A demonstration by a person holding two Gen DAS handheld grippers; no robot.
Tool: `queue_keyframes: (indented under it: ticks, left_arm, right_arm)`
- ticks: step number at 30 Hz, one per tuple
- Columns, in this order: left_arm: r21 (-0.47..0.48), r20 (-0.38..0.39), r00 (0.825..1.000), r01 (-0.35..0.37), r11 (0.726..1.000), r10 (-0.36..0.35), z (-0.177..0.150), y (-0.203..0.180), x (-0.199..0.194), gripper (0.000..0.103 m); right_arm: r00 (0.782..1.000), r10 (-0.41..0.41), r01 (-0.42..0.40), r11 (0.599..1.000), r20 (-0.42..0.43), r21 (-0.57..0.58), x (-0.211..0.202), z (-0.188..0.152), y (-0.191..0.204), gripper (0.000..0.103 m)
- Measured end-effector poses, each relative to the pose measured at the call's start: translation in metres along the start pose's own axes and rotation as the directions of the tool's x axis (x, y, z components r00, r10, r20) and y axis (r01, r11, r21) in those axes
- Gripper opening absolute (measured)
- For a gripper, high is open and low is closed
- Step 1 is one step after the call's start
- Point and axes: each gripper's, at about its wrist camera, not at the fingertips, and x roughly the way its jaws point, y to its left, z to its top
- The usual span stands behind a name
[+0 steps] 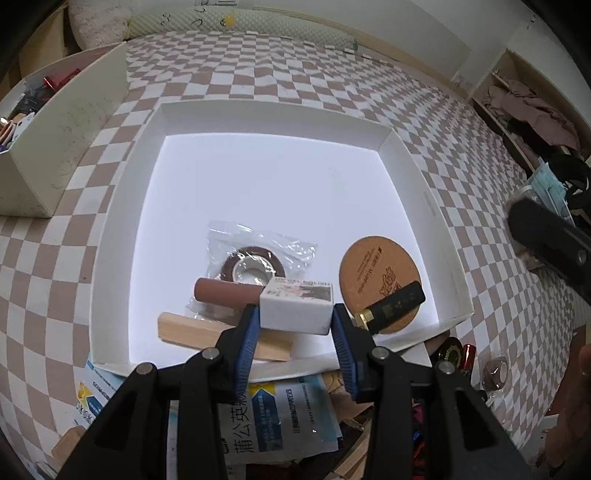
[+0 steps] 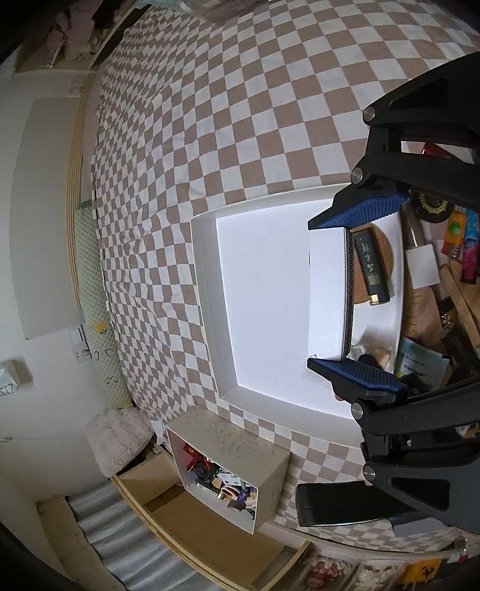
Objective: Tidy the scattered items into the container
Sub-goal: 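Carry both held items over the white tray, then open both grippers to release the items into the tray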
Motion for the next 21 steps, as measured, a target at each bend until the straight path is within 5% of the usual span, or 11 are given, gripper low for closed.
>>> queue_keyframes:
  ticks: [7,21]
  left_arm:
    - [-0.049,0.004,1.0,0.025,0.999,-0.025,-0.001,0.006,-0.007,0.058]
    - [-0.023,0.062,0.998,-0.027,0.999,0.029,0.001,0.012,-0.022,0.058]
  right_arm:
    - [1.0,-0.01,0.01,1.0,-0.01,-0.003,0.01,0.005,0.002,0.066]
    - [0.994,-0.035,0.031,0.999,-0.101,-0.034,0.048,0.008,0.013,0.066]
